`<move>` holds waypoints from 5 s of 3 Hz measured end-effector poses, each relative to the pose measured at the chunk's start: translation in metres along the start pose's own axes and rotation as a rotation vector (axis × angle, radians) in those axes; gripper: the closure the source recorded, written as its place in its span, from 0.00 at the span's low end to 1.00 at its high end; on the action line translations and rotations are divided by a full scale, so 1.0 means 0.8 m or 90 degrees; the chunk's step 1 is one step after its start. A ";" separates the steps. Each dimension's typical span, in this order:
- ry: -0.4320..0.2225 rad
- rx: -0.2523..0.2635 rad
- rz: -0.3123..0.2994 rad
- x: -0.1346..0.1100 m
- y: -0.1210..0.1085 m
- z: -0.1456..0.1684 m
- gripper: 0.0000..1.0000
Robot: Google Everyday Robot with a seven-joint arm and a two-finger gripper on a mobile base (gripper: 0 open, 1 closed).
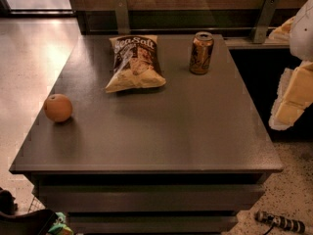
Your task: Move orange can near orange
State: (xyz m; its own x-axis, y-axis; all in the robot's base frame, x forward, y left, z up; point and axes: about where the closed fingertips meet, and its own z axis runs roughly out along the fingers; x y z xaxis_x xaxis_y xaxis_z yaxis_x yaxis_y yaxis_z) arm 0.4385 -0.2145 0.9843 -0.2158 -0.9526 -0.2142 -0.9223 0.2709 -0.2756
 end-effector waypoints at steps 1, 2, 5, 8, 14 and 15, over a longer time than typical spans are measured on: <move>0.000 0.000 0.000 0.000 0.000 0.000 0.00; -0.021 0.012 0.014 0.007 -0.014 0.005 0.00; -0.314 0.163 0.143 0.029 -0.210 0.095 0.00; -0.637 0.159 0.257 -0.054 -0.299 0.205 0.00; -0.774 0.060 0.239 -0.159 -0.305 0.245 0.99; -0.772 0.059 0.238 -0.162 -0.306 0.242 1.00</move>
Offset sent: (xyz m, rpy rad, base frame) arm 0.0311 -0.0254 -0.0112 0.1023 -0.0526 -0.0444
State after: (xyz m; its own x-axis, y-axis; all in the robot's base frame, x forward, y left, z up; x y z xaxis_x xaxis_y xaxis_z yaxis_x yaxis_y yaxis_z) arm 0.7543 -0.1309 0.8980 0.0186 -0.0936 -0.9954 -0.8329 0.5493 -0.0672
